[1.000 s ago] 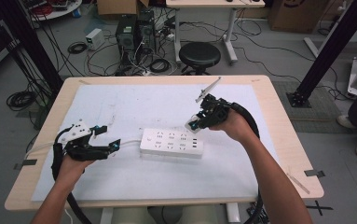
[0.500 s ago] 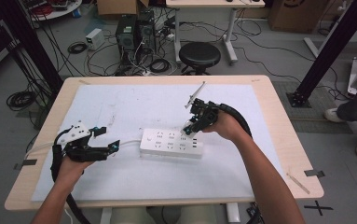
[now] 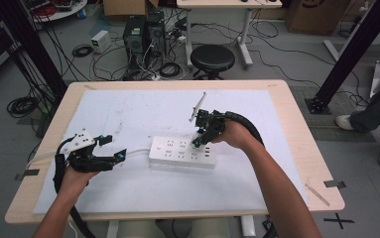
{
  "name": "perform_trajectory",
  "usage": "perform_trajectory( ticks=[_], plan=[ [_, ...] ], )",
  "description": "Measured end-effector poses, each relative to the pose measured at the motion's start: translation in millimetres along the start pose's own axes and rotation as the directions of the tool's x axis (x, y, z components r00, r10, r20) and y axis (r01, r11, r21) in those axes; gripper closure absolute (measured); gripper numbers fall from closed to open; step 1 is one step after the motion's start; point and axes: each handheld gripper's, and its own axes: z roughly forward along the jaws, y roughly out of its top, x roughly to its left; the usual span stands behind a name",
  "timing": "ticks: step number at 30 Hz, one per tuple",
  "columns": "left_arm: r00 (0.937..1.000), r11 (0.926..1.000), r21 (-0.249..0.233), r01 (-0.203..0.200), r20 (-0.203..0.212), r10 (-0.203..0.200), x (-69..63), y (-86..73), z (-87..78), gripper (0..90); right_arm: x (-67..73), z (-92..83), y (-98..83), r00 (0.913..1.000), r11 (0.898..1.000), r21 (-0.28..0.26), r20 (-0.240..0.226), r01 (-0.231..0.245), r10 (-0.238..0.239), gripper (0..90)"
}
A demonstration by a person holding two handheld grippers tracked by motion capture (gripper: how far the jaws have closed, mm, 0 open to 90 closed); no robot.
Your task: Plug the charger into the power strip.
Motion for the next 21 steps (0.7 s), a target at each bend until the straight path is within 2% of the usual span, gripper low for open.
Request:
perform_trajectory(
  ticks=[1,5,12,17,19,21],
  plan=[
    [1.0000,1.0000,-0.003,0.002,0.000,-0.002,0.0,-0.4,0.1,21.6,1.0,-0.1,1.1,1.0000,1.000,0.011,0.000,0.003,-0.003,63.7],
    [1.0000,1.0000,-0.002,0.005,0.001,-0.005,0.0,-2.2,0.4,21.6,3.8,3.0,5.2,0.9977,0.997,0.039,0.018,0.064,-0.065,63.8],
    [1.0000,1.0000,0.000,0.004,0.004,-0.004,0.0,-3.9,1.7,21.7,6.9,4.1,14.8,0.9962,0.991,0.104,0.028,0.080,-0.083,63.9],
    [0.9999,1.0000,-0.003,0.006,0.009,-0.006,-0.6,-3.4,3.9,21.8,8.4,5.4,22.2,0.9968,0.987,0.145,0.033,0.068,-0.073,63.9],
    [0.9999,1.0000,-0.006,0.008,0.010,-0.008,-0.8,-3.2,4.4,21.8,9.4,6.5,25.8,0.9944,0.982,0.165,0.037,0.092,-0.099,63.9],
    [0.9999,0.9999,-0.006,0.011,0.013,-0.011,-1.6,-2.8,5.0,21.8,10.2,7.4,28.2,0.9940,0.979,0.178,0.036,0.095,-0.103,63.9]
  ],
)
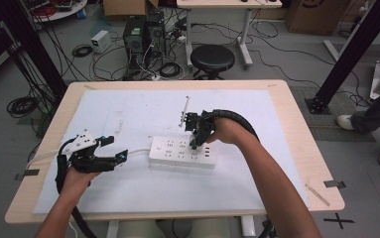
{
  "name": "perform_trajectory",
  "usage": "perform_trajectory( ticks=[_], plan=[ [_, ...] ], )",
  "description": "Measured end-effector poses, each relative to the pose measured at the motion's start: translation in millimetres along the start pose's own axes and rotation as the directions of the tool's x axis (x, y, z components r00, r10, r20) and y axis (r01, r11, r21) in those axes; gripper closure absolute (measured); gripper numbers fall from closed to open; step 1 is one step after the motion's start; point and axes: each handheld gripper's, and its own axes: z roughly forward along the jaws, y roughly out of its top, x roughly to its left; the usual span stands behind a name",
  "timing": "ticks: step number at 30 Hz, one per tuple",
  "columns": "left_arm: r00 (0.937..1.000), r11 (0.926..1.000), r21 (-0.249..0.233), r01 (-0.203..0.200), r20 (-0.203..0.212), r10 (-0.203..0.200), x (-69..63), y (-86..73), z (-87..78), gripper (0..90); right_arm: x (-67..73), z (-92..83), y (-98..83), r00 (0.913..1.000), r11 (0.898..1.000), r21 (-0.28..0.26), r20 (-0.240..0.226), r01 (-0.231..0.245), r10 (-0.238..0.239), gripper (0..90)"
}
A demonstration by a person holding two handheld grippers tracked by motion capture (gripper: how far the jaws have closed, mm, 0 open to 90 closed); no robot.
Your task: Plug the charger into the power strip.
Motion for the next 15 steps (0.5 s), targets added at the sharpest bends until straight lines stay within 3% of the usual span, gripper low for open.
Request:
perform_trajectory(
  ticks=[11,15],
  plan=[
    [1.0000,1.0000,-0.010,0.000,0.000,0.000,0.6,-0.2,-1.6,21.8,-0.1,1.8,4.6,0.9999,1.000,0.014,-0.005,0.011,-0.011,63.9],
    [1.0000,0.9999,-0.013,0.004,-0.003,-0.004,1.2,-1.5,-3.5,21.8,4.0,9.1,7.2,0.9995,0.998,0.059,0.014,0.026,-0.027,63.9]
  ],
)
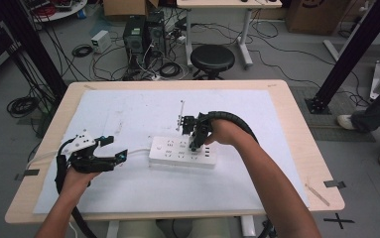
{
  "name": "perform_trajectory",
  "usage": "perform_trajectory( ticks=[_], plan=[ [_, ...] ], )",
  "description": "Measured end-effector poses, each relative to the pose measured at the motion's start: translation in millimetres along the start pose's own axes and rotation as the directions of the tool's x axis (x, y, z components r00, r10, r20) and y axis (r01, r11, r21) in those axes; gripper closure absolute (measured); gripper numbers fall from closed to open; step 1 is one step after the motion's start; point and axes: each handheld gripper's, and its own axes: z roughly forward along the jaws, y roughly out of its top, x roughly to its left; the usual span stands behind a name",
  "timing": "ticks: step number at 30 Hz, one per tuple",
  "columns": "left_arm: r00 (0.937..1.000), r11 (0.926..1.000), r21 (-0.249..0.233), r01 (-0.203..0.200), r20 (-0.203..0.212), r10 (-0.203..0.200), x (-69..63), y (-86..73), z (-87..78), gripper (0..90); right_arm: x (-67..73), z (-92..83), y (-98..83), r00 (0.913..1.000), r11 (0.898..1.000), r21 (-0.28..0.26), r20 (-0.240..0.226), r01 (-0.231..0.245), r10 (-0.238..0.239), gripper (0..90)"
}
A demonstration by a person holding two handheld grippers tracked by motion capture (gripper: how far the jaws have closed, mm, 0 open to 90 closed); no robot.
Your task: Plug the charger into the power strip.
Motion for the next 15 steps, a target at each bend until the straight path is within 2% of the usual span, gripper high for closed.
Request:
perform_trajectory(
  ticks=[10,15],
  plan=[
    [0.9999,0.9999,-0.008,0.010,-0.008,-0.010,2.2,-1.5,-3.9,21.8,-5.8,1.2,-1.0,0.9988,0.999,-0.004,-0.032,-0.037,0.037,64.0],
    [0.9998,0.9998,-0.015,0.015,-0.008,-0.015,2.3,-2.7,-3.7,21.8,-6.0,2.1,-0.7,0.9988,0.999,-0.003,-0.032,-0.038,0.038,64.1]
  ],
)
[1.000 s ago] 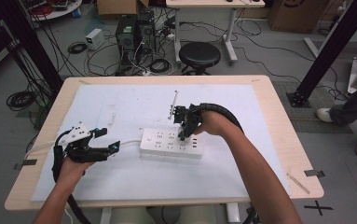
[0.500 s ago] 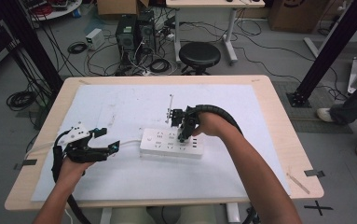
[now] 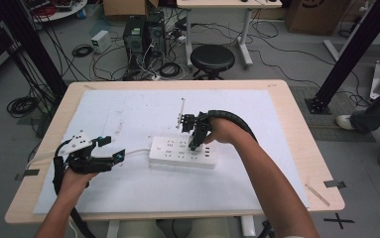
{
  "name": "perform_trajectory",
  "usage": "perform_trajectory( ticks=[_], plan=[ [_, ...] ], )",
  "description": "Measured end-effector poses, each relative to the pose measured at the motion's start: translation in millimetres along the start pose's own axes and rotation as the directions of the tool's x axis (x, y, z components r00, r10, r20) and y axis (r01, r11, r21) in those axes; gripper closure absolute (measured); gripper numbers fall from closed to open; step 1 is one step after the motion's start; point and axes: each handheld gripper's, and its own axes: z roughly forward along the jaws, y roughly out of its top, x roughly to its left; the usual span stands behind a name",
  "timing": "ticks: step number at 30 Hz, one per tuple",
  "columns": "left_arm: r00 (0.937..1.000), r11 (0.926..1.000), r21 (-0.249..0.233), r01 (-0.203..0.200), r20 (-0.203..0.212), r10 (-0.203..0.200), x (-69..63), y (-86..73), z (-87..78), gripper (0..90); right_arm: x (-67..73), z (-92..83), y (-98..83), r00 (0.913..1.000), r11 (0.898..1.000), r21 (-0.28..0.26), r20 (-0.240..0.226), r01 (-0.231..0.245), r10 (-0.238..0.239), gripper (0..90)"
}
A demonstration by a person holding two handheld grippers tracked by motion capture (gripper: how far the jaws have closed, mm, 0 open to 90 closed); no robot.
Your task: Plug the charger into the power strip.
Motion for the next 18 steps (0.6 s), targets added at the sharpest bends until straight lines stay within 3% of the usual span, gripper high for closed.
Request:
perform_trajectory(
  ticks=[5,18],
  plan=[
    [1.0000,1.0000,0.003,-0.004,0.002,0.004,-0.9,-1.8,2.4,22.0,1.7,3.3,4.0,0.9999,1.000,0.018,0.006,-0.008,0.008,64.1],
    [1.0000,1.0000,0.004,-0.002,-0.003,0.002,3.5,-0.3,1.3,22.0,-2.5,4.7,-7.4,0.9994,0.997,-0.070,-0.018,-0.030,0.029,63.2]
  ],
)
